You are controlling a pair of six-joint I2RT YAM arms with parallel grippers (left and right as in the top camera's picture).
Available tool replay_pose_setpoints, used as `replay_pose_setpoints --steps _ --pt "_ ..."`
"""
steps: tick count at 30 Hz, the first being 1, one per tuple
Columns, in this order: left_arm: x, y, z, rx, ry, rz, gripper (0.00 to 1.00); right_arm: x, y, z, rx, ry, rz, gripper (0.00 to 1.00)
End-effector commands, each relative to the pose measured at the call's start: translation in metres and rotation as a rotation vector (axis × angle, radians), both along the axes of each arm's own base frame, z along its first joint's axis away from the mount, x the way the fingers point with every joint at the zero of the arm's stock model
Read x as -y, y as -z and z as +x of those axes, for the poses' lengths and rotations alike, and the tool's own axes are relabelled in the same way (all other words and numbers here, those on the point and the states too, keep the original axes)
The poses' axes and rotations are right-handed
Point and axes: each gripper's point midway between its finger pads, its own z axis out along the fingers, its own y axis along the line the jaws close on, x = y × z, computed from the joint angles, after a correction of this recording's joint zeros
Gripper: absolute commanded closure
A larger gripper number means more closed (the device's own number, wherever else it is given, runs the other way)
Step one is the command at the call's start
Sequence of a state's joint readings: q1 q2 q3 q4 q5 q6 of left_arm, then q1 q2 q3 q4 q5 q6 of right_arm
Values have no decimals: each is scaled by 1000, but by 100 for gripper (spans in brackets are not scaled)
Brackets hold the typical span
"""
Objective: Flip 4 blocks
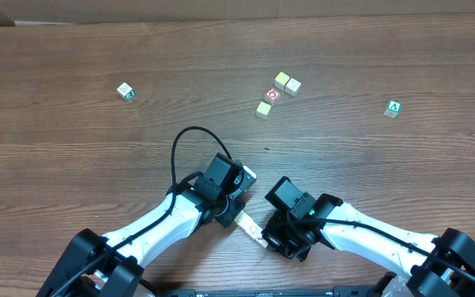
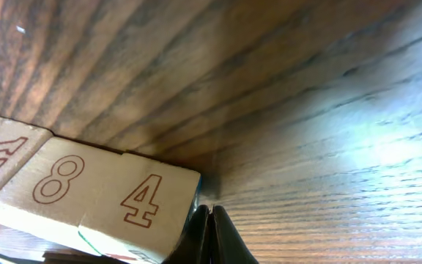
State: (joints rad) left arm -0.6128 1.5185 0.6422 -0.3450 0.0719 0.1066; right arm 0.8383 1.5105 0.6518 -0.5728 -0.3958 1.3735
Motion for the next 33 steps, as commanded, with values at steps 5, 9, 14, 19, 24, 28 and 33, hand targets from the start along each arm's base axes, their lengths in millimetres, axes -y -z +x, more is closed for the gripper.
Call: replay_pose_setpoints --steps 5,9,14,19,24,28,33 --pt "-9 17 -14 -48 28 36 96 -11 -3 4 3 26 33 96" --pt "-5 17 -15 -51 62 22 96 -13 -4 5 9 30 39 96" --pt "-3 15 -12 -37 63 12 96 -12 -4 5 5 36 36 96" --pt "0 14 -8 -18 62 1 96 -14 -4 1 -4 41 33 96" --pt "-1 14 -7 -14 60 6 96 -16 -4 -1 -6 43 30 96" --pt "-1 14 -7 -15 60 8 96 -16 -4 -1 -10 49 29 96" --pt "-2 14 -7 -7 81 14 96 -16 -4 -1 -16 63 24 96"
